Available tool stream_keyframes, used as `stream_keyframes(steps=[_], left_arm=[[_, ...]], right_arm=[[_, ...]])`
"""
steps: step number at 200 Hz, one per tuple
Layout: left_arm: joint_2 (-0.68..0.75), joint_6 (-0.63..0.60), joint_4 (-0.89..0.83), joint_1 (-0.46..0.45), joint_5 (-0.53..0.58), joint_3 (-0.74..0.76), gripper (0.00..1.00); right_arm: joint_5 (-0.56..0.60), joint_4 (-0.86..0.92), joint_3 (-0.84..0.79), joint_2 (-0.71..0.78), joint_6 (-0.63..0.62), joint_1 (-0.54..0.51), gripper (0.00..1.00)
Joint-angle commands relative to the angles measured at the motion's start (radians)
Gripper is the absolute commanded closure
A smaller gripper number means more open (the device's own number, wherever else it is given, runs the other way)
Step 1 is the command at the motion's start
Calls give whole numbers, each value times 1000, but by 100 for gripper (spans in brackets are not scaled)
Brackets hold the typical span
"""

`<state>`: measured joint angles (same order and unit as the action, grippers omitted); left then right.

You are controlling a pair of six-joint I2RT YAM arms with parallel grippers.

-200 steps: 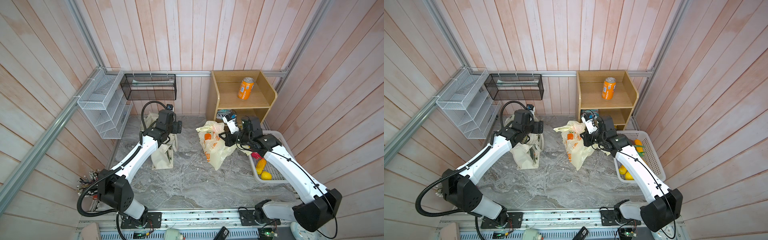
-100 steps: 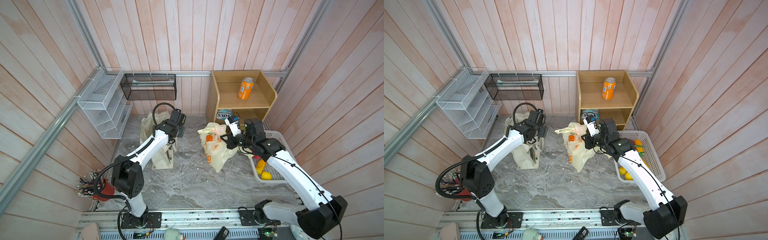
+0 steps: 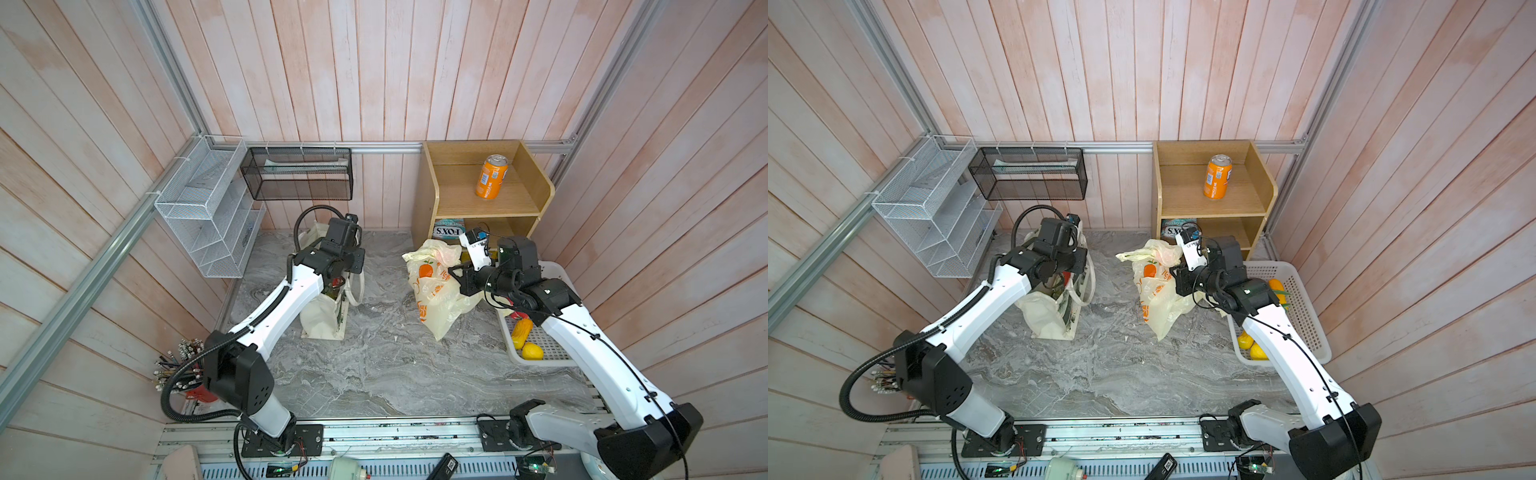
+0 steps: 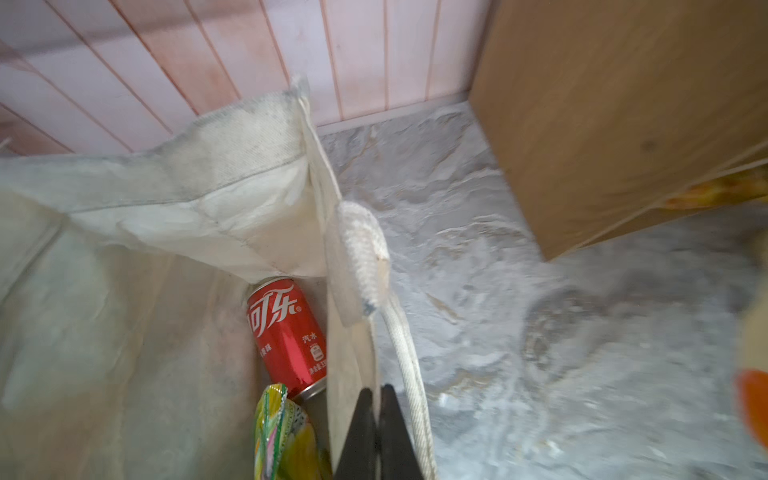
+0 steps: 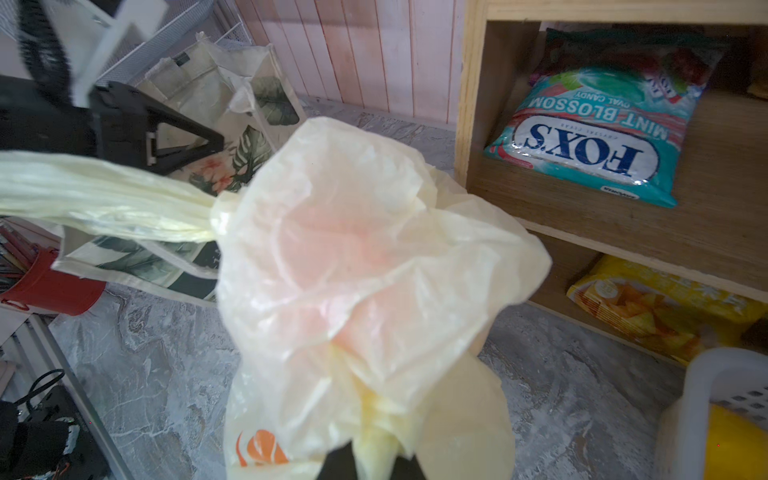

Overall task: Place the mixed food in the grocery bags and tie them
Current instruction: 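Hold the tote open with the left gripper while the right carries the bag over it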

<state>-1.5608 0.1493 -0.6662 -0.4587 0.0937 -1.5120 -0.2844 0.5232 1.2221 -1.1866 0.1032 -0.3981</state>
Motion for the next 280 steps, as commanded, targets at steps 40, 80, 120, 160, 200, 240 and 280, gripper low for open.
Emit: stream_keyframes(steps=[40,80,120,160,200,240,280], left_arm=[[146,247,187,-107,-257,98,100],[86,318,320,-249,-229,116,100],[2,284,331,-296,-270,14,65],[68,194,284,-283,-168,5,41],[154,120,233,-157,-90,56,32],[155,25,184,-12,-75,107,27],[118,-34,171,73,-169,145,20]], right_arm=[[25,-34,16,19,27,54,100],[38,-26,4,20,28,81,100],[64,-4,9,32,32,103,100],[119,40,33,44,54,107,100],[181,115,129,47,89,107,100],[162,179,297,14,113,77,100],[201,226,466,-77,143,-53,100]])
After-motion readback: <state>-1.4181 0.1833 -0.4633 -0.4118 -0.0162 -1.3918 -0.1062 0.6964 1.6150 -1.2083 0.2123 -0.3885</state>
